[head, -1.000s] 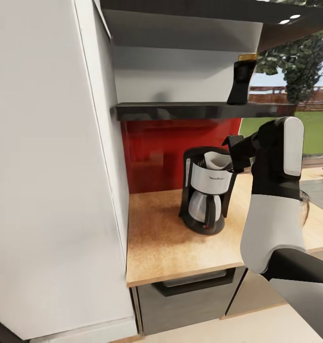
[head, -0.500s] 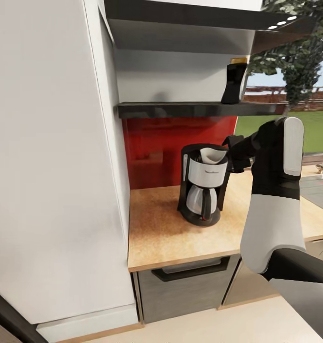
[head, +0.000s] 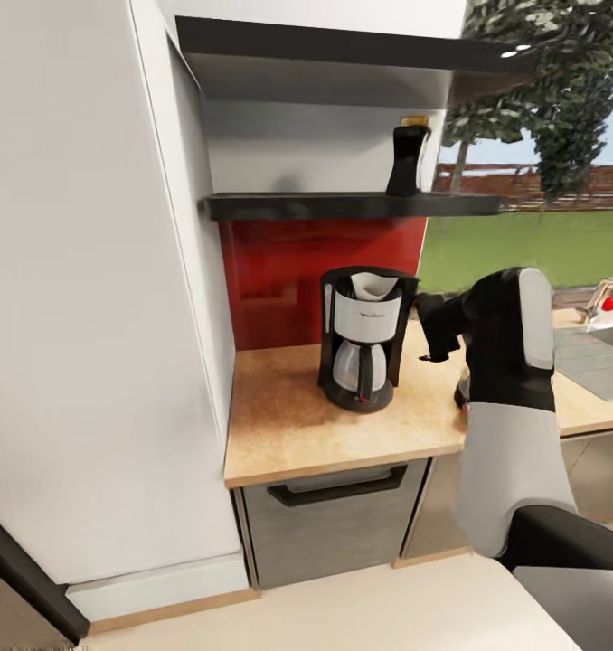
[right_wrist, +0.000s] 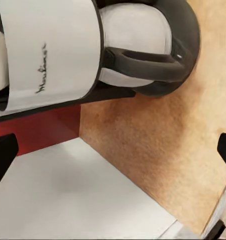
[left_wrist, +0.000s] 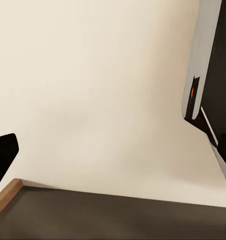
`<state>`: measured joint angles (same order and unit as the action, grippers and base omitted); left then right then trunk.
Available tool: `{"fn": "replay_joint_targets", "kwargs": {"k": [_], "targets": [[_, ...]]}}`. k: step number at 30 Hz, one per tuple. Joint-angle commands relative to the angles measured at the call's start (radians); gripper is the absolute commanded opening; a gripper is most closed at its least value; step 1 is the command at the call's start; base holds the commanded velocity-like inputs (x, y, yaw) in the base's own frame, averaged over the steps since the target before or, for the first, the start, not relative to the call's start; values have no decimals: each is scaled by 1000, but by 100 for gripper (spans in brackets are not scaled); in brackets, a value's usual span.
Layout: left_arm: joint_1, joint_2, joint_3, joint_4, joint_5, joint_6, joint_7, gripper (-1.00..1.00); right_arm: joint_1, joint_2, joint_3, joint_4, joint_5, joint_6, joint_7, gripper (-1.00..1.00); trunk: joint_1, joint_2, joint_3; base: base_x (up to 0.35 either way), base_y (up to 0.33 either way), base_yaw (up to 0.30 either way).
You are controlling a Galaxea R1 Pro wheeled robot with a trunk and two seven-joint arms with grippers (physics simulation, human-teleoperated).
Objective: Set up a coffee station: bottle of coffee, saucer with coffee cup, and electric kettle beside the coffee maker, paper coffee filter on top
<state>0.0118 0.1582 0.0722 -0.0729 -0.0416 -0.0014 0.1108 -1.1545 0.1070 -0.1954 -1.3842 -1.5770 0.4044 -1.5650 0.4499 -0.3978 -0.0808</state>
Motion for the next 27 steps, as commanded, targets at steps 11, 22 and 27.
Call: {"fn": "replay_joint_targets", "kwargs": {"k": [11, 22, 27], "targets": [[-1, -4, 8, -8, -4, 0, 1, 100, 319, 9, 3, -2, -22, 213, -6, 100, 0, -2, -2, -262, -192, 0], [-1, -7, 8, -8, -4, 0, 1, 100, 625, 16, 16, -1, -21, 453, -6, 100, 0, -2, -2, -93, -64, 0], [-1, -8, 8, -9, -4, -3, 2, 100, 747, 13, 17, 26, -21, 543, -6, 100, 0, -2, -2, -4, -2, 0]]}}
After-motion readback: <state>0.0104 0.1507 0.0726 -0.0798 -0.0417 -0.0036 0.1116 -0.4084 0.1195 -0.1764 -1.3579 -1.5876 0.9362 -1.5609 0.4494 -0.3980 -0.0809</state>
